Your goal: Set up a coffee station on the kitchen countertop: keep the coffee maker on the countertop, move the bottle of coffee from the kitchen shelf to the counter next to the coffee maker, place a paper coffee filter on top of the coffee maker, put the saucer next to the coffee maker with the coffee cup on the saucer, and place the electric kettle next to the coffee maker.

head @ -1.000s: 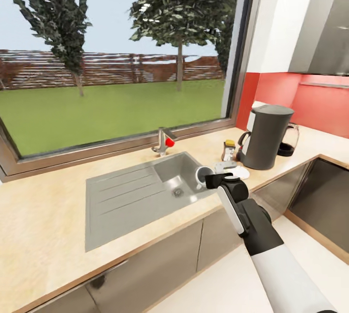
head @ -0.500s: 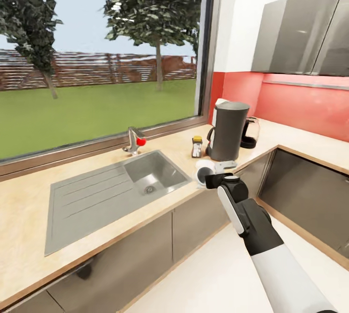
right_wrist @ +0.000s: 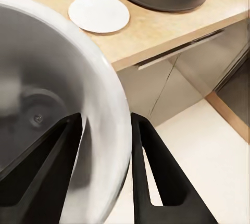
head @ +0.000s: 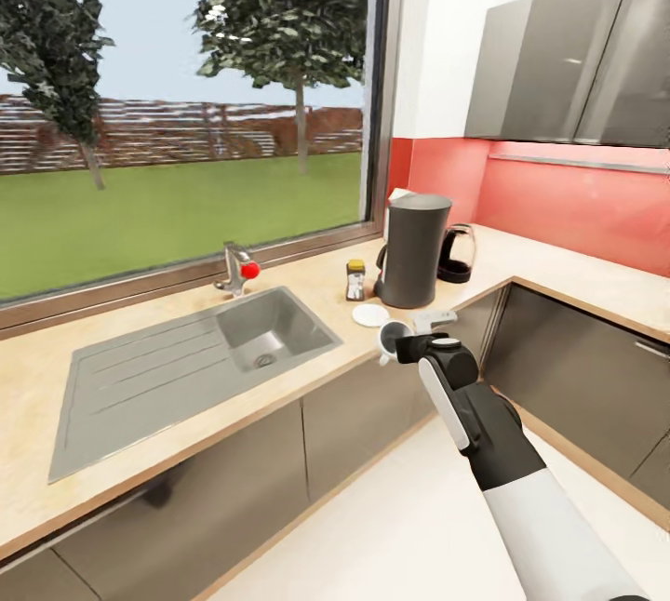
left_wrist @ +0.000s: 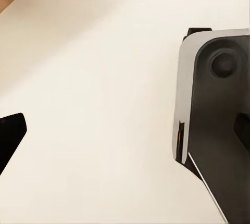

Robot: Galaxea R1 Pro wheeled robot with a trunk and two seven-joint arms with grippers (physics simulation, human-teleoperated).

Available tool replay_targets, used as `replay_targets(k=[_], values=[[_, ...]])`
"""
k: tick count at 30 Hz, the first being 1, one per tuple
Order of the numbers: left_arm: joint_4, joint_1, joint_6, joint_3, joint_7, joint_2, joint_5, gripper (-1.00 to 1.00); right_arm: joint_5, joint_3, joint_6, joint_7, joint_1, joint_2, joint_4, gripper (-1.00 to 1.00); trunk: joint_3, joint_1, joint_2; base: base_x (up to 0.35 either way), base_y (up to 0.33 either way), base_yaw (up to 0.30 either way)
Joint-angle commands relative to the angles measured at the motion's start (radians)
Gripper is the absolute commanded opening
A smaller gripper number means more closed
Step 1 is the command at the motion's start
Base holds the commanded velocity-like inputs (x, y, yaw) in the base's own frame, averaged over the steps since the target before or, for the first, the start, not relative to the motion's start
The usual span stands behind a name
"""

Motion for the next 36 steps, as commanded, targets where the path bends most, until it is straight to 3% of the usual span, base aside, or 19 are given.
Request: replay_targets(k=[1,14,28,36], values=[[0.001,-0.001,-0.003,-0.009,0.002,0.000,0.008,1.00,-0.010,0.001,0.002,-0.009,-0.001,0.000,-0.001,-1.00,-0.002,0.001,-0.002,0.093,-0.248,0.000],[0.001,-0.001,-0.002,-0.010,0.002,-0.001,0.008,1.00,-0.011,0.002,0.002,-0.014,-0.001,0.002,-0.007,-1.00,-0.001,0.001,-0.002,0.157,-0.243,0.000],[0.002,-0.001,0.001,-0.010,0.002,0.001,0.008,1.00,-0.010,0.003,0.002,-0.014,-0.001,0.003,-0.007,-1.00,0.002,0.001,-0.002,0.320,-0.022,-0.004],[0.019,0.002,0.008,-0.014,0.003,0.003,0.005,1.00,-0.010,0.004,0.003,-0.014,-0.001,0.003,-0.002,-1.00,0.002,0.001,-0.002,0.333,-0.010,-0.166]])
